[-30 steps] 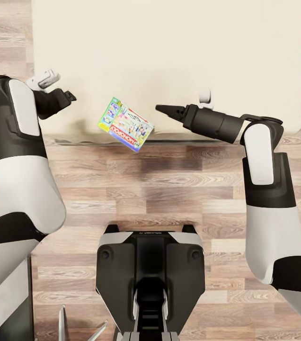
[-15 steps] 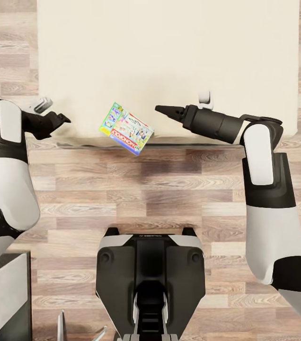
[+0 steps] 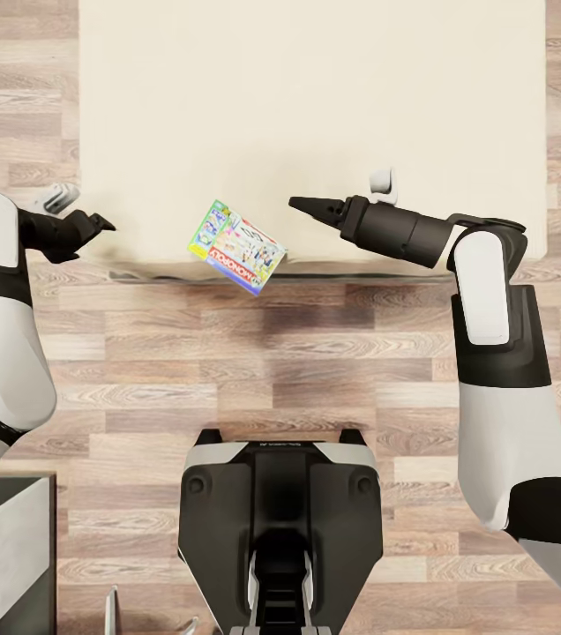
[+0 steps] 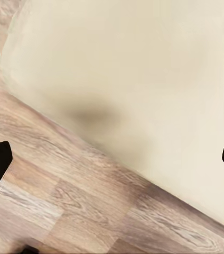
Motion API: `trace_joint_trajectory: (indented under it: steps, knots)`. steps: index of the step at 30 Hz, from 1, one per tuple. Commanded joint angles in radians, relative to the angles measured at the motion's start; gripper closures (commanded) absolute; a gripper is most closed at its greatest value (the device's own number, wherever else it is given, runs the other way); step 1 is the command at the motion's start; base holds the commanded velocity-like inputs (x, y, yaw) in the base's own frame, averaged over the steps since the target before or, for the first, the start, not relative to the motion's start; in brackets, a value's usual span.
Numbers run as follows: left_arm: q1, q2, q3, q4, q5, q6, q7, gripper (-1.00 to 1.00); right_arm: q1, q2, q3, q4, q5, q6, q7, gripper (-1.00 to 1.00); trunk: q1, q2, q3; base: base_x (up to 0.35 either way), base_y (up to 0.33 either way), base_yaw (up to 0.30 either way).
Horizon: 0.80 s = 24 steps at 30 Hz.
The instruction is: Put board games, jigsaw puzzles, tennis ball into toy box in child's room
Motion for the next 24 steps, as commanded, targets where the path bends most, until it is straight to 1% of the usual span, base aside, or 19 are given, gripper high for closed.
trace_joint_trajectory:
  steps: [1,4,12,15,20,21,23,24]
  knots:
    - [0.0,0.002,0.001,0.0,0.011,0.003,0.009,-1.0,-0.001,-0.001,0.0,0.0,0.01,0.002,0.01,-1.0,0.001,-0.001,0.001,0.0,0.0,0.0]
    - [0.001,0.01,0.0,-0.001,0.011,0.003,0.009,-1.0,-0.001,0.0,0.0,0.0,0.01,0.002,0.01,-1.0,0.001,-0.001,0.005,0.0,0.0,0.0]
    - [0.004,0.041,-0.002,0.007,0.012,0.003,0.009,-1.0,0.002,0.0,0.0,0.0,0.01,0.002,0.01,-1.0,0.001,-0.001,0.018,0.0,0.0,0.0]
    - [0.018,0.052,-0.004,0.017,0.009,0.003,0.009,-1.0,0.008,0.0,0.0,0.0,0.01,0.002,0.01,-1.0,0.001,-0.001,0.023,0.0,0.0,0.0]
    - [0.072,0.08,-0.004,0.038,0.005,0.003,0.01,-1.0,0.015,-0.001,0.0,0.0,0.01,0.002,0.01,-1.0,0.001,-0.001,0.031,0.0,0.0,0.0]
    - [0.096,0.091,-0.005,0.044,0.003,0.003,0.01,-1.0,0.016,-0.002,0.0,0.0,0.011,0.002,0.01,-1.0,0.001,-0.001,0.032,0.0,0.0,0.0]
    - [0.123,0.098,-0.005,0.048,0.002,0.003,0.01,-1.0,0.017,-0.002,0.0,0.0,0.011,0.002,0.01,-1.0,0.001,-0.001,0.036,0.0,0.0,0.0]
    - [0.152,0.103,-0.006,0.05,0.0,0.003,0.011,-1.0,0.017,-0.002,0.0,0.0,0.011,0.002,0.01,-1.0,0.001,-0.001,0.037,0.0,0.0,0.0]
